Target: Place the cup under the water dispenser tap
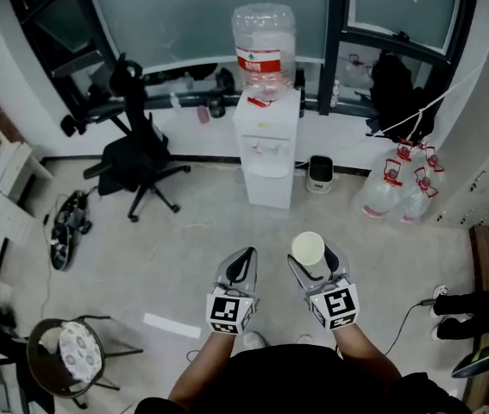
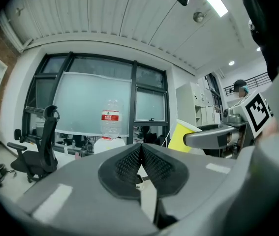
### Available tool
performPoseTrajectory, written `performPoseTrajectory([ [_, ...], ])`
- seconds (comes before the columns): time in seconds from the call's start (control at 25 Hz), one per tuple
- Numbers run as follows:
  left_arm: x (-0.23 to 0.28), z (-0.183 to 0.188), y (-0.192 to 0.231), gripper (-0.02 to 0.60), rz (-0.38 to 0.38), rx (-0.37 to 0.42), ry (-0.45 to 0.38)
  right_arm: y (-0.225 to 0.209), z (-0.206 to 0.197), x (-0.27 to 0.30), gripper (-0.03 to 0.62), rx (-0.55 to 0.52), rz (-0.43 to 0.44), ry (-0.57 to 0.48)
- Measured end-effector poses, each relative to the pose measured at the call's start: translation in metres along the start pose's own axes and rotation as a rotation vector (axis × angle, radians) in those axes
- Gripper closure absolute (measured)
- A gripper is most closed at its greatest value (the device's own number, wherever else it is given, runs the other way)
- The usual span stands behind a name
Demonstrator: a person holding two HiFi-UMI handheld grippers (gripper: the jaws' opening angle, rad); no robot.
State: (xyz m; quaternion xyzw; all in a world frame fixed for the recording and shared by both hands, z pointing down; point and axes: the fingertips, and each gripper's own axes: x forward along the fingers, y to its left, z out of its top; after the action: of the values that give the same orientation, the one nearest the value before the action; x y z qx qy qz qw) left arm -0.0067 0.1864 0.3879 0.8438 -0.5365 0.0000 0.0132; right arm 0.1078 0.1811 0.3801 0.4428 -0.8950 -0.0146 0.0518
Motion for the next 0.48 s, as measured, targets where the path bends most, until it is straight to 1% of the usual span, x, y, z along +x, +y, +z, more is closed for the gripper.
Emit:
performPoseTrajectory([
  [0.2, 0.000, 0.000, 0.022, 0.565, -0.011, -0.010, -0.009, 0.008, 0.008, 0.017, 0.276, 0.020, -0.019, -0.017],
  [0.32, -0.002, -0.001, 0.034, 0.565, -0.029, -0.005, -0.008, 0.012, 0.009, 0.027, 0.276, 0.006, -0.038, -0.027],
  [0.48, -0.006, -0.004, 0.050, 0.565, -0.049, -0.006, -0.001, 0.006, 0.015, 0.038, 0.278, -0.002, -0.077, -0.038],
])
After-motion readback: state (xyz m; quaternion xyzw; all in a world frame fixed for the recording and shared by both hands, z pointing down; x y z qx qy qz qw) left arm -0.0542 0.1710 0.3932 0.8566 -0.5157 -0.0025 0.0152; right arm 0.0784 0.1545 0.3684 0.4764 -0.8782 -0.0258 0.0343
